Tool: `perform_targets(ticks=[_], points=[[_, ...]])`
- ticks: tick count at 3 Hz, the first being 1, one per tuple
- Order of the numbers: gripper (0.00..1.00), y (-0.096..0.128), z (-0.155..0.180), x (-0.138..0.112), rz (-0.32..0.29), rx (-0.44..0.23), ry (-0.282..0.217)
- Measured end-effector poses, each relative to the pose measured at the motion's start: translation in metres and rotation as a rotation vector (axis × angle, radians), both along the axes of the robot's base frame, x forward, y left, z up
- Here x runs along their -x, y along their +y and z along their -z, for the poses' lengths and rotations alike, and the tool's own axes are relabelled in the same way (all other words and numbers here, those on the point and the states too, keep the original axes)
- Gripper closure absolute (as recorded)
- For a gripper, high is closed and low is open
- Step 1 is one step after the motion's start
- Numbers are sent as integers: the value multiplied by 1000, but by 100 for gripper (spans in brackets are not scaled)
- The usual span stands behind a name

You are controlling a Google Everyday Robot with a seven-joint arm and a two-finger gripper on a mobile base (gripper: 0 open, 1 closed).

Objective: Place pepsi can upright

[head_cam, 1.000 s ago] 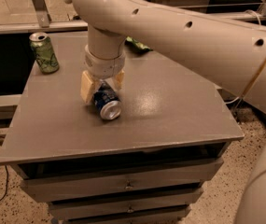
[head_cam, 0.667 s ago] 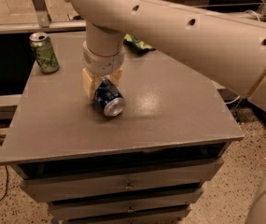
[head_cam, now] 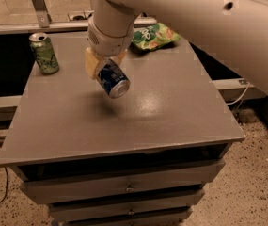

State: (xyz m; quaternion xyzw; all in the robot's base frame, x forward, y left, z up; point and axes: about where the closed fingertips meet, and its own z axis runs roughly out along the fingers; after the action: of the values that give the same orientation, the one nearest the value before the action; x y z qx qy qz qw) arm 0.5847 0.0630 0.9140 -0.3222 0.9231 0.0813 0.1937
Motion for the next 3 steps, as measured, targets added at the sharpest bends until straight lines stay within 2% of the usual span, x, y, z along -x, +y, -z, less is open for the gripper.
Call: perform_targets(ticks=[1, 2, 3], points=[[100, -8, -31, -5, -80, -106, -95], [100, -27, -60, -6, -137, -266, -184], [100, -39, -79, 4, -212, -436, -245]])
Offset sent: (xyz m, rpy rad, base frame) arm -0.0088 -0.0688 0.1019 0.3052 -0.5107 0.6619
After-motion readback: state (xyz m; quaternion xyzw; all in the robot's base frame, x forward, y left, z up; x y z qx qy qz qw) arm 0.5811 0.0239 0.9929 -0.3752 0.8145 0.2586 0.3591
